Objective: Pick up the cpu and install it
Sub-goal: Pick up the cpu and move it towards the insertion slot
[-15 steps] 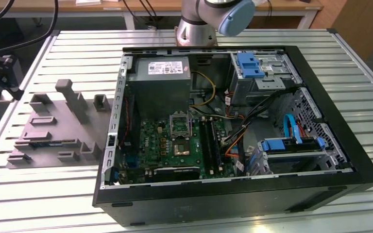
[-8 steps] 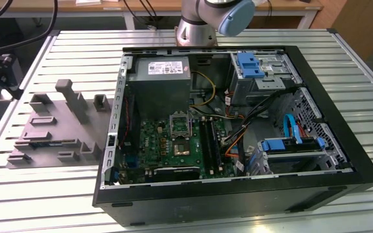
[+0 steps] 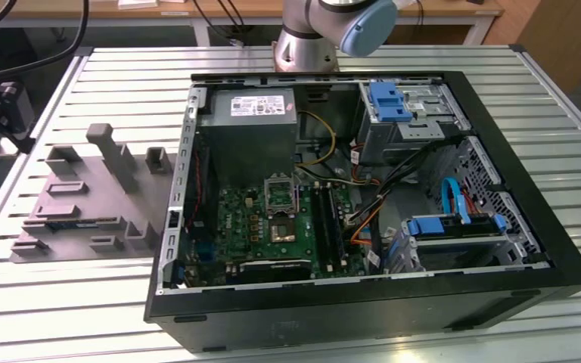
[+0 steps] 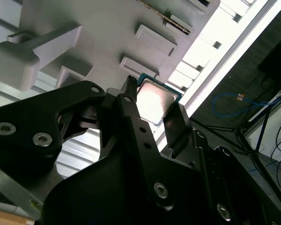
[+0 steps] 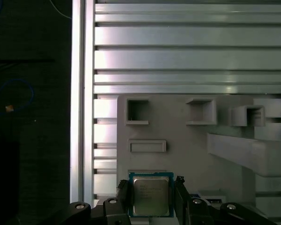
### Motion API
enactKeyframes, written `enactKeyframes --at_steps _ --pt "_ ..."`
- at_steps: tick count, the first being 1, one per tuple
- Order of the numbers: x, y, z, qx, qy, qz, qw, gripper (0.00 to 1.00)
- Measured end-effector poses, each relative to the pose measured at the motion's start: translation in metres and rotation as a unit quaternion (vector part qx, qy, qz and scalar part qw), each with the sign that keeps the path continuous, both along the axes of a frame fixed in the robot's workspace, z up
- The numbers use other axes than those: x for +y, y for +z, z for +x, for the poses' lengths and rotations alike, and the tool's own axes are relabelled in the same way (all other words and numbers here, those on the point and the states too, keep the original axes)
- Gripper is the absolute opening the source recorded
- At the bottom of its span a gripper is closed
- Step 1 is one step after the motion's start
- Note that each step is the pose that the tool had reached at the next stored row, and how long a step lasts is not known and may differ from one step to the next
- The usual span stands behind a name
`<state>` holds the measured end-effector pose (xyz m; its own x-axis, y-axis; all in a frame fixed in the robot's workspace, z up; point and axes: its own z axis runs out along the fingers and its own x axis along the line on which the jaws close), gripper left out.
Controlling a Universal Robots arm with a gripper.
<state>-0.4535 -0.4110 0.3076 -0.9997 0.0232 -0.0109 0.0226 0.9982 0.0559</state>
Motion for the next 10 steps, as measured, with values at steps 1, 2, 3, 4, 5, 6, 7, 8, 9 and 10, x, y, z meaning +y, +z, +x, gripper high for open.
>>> enactKeyframes --at_steps 1,2,3,4,5,6,7,8,9,10 --pt "0.0 0.0005 0.0 0.0 0.0 0.0 1.0 0.47" --pt "0.0 0.0007 0.0 0.0 0.0 0.0 1.0 0.47" --pt "0.0 0.0008 0.0 0.0 0.0 0.0 1.0 0.47" --pt "0.0 0.0011 0.0 0.0 0.0 0.0 1.0 0.47" --pt "0.0 0.0013 0.0 0.0 0.0 0.0 1.0 0.47" --pt "0.0 0.0018 0.0 0.0001 0.0 0.0 1.0 0.47" --pt "0.0 0.0019 0.0 0.0 0.0 0.0 1.0 0.47" --pt "0.0 0.0021 0.0 0.0 0.0 0.0 1.0 0.47" --pt "0.0 0.0023 0.0 0.0 0.0 0.0 1.0 0.47" --pt "0.0 0.0024 0.0 0.0 0.0 0.0 1.0 0.47"
